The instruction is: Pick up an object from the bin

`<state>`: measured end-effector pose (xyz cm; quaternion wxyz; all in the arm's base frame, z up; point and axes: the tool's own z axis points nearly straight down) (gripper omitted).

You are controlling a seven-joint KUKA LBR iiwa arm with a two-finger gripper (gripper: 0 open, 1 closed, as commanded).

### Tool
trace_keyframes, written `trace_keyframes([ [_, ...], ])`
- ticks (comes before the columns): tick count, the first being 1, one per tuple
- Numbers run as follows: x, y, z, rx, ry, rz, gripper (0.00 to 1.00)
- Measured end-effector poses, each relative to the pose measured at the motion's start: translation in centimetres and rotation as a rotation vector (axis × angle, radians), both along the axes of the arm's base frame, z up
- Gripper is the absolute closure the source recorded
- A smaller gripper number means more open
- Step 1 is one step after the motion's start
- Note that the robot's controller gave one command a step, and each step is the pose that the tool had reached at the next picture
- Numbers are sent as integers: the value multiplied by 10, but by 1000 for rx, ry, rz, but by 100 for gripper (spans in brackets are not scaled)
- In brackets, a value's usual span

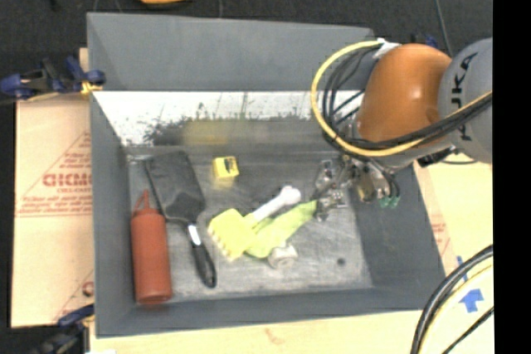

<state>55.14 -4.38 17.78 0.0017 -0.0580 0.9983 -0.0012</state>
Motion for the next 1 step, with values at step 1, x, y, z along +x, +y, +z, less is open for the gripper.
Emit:
trace_keyframes([
  [1,0,0,0,0,0,1,100],
])
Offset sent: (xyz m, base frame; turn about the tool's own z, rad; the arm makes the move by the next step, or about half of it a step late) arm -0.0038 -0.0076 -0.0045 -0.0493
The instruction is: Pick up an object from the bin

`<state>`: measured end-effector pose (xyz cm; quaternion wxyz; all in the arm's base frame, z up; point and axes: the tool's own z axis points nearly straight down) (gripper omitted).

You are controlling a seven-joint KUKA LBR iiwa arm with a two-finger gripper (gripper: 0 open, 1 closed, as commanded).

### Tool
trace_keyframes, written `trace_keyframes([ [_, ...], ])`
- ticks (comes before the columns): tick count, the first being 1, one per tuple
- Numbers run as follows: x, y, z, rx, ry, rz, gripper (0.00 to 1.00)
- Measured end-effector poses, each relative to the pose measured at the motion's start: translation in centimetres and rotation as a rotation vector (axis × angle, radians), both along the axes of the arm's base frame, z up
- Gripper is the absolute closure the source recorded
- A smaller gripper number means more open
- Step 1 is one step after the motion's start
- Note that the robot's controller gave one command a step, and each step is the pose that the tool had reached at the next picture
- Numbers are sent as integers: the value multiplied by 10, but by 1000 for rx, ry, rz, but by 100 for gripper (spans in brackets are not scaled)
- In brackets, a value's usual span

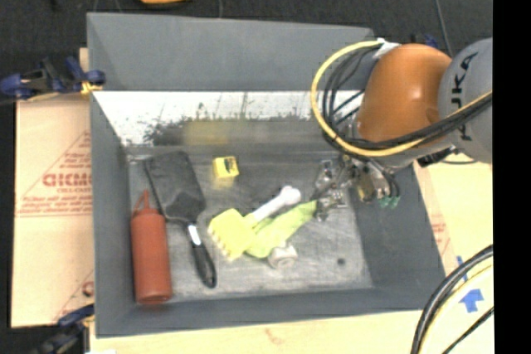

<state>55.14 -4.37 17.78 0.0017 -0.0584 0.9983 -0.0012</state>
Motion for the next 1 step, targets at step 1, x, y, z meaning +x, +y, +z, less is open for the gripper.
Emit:
trace_keyframes([
  [1,-3,-9,-4,0,4,46,100],
])
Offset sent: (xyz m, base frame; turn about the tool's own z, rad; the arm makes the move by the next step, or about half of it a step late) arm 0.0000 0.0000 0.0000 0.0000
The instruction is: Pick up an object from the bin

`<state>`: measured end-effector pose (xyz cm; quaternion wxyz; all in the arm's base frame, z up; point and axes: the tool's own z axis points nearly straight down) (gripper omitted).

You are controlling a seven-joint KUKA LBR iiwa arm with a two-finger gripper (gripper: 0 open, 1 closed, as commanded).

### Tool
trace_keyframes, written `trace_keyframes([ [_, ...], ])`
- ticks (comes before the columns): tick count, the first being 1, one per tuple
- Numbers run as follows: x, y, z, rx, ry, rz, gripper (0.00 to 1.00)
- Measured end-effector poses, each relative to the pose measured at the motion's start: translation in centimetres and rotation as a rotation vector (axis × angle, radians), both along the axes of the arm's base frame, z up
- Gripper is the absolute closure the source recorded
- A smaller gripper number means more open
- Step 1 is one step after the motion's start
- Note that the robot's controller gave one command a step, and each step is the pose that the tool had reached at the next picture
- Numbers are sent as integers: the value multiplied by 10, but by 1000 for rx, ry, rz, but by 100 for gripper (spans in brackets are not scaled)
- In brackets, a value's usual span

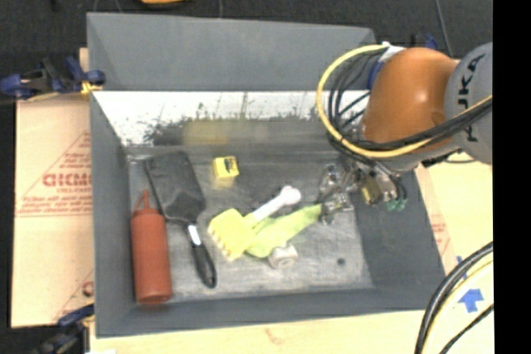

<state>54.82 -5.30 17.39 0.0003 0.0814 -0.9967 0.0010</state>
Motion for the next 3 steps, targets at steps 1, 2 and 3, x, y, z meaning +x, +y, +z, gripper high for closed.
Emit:
trace_keyframes([
  [1,0,0,0,0,0,1,100],
  [2,2,-6,11,0,-6,57,100],
  [3,2,-6,11,0,-6,57,100],
])
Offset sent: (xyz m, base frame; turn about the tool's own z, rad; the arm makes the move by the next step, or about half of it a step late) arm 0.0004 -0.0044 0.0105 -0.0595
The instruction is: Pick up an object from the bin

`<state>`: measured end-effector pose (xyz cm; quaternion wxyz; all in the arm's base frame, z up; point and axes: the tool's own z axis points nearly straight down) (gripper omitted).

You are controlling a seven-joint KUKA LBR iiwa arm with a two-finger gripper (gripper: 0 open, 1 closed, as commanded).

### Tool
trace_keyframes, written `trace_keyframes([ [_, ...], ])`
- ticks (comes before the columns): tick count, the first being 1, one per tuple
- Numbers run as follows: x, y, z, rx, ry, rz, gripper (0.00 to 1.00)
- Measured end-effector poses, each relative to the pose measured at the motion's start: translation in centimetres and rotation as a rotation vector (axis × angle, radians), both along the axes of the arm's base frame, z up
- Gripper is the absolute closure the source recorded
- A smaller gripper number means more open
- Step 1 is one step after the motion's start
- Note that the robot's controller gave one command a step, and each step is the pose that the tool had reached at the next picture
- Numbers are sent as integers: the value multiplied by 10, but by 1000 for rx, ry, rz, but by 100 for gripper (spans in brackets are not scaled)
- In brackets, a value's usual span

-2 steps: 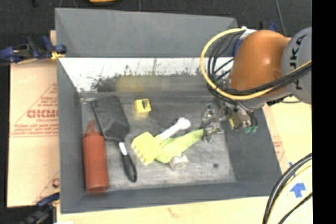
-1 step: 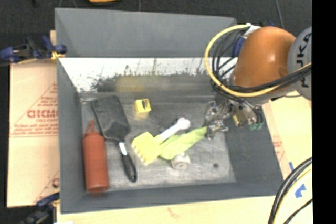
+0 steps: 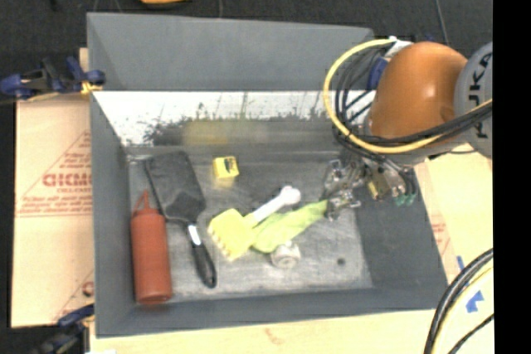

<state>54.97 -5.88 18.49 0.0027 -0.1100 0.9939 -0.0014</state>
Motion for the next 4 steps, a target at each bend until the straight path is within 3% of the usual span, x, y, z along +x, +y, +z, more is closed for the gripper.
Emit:
trace_keyframes([
  [3,10,4,10,0,-3,36,100],
  [4,7,1,3,0,2,41,100],
])
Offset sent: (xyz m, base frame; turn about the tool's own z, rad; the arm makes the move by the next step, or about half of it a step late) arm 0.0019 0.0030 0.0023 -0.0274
